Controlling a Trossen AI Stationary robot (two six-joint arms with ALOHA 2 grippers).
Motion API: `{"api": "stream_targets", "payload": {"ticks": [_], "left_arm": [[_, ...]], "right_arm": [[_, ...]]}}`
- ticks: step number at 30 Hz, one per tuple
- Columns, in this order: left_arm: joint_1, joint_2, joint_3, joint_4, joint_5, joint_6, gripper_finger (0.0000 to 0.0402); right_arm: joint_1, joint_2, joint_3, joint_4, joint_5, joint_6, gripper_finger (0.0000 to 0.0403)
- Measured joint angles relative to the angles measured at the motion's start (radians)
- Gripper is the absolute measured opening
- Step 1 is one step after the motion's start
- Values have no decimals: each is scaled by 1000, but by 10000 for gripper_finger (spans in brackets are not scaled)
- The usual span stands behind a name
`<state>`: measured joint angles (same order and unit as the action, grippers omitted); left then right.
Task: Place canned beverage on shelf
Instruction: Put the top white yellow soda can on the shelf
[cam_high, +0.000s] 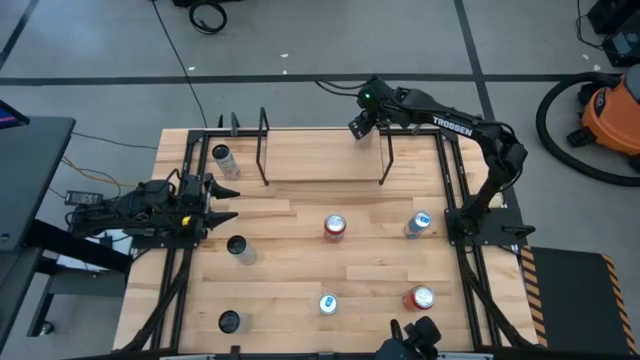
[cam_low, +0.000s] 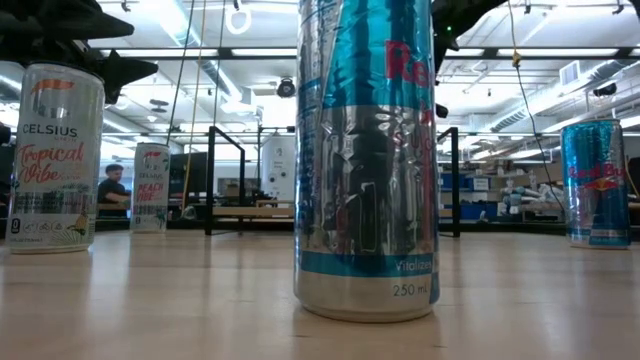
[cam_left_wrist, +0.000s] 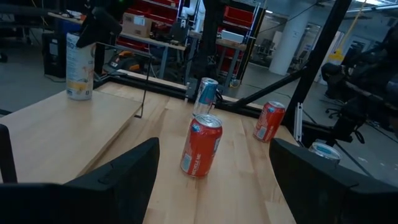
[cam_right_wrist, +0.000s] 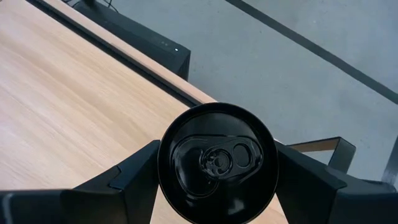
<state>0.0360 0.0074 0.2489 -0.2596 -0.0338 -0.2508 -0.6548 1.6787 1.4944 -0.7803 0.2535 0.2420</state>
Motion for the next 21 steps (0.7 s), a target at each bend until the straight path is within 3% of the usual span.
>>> {"api": "stream_targets", "payload": {"ticks": [21], "left_arm": [[0, 0, 0, 0, 0, 0, 309]], "right_arm": [[-2, -14, -4, -9, -44, -1, 297]]}}
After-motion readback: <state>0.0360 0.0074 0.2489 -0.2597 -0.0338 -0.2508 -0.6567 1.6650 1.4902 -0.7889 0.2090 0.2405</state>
